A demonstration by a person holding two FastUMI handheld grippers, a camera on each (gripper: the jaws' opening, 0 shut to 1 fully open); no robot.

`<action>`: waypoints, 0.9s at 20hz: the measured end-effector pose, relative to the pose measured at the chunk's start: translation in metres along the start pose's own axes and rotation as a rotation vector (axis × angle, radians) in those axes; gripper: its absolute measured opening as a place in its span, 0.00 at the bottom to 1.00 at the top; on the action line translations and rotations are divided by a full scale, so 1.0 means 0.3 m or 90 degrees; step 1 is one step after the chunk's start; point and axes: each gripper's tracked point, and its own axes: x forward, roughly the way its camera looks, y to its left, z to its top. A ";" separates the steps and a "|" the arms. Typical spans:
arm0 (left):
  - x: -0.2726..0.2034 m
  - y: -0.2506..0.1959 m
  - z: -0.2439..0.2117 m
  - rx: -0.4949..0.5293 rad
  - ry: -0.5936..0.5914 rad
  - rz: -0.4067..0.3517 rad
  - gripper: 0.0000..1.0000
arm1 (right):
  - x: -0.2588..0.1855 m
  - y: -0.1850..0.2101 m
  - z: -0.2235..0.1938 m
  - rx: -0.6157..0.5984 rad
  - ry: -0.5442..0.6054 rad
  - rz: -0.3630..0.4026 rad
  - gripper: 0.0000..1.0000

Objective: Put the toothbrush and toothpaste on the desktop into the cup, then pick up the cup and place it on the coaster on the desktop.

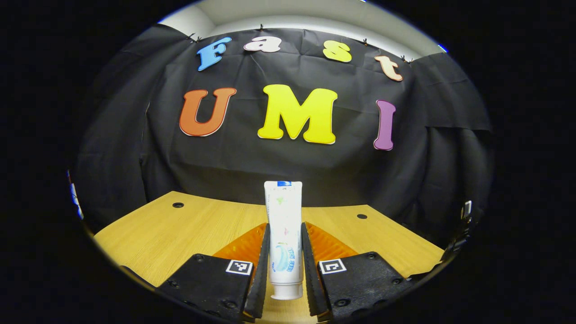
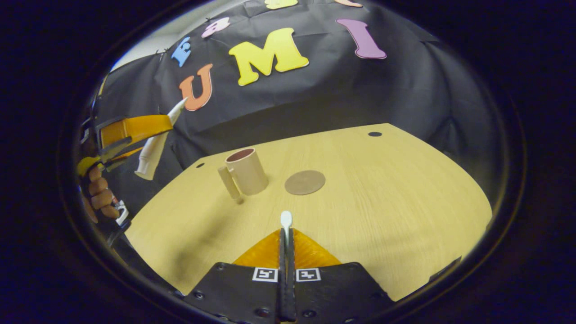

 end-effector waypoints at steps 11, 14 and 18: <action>0.323 0.003 -0.011 -0.018 -0.055 -0.002 0.39 | -0.099 -0.022 0.155 -0.003 -0.074 0.038 0.00; 0.385 0.005 -0.024 -0.024 -0.053 0.008 0.43 | -0.110 0.000 0.162 0.010 -0.071 0.070 0.00; 0.432 0.005 -0.046 -0.016 -0.049 0.014 0.40 | -0.121 0.009 0.184 -0.008 -0.086 0.074 0.00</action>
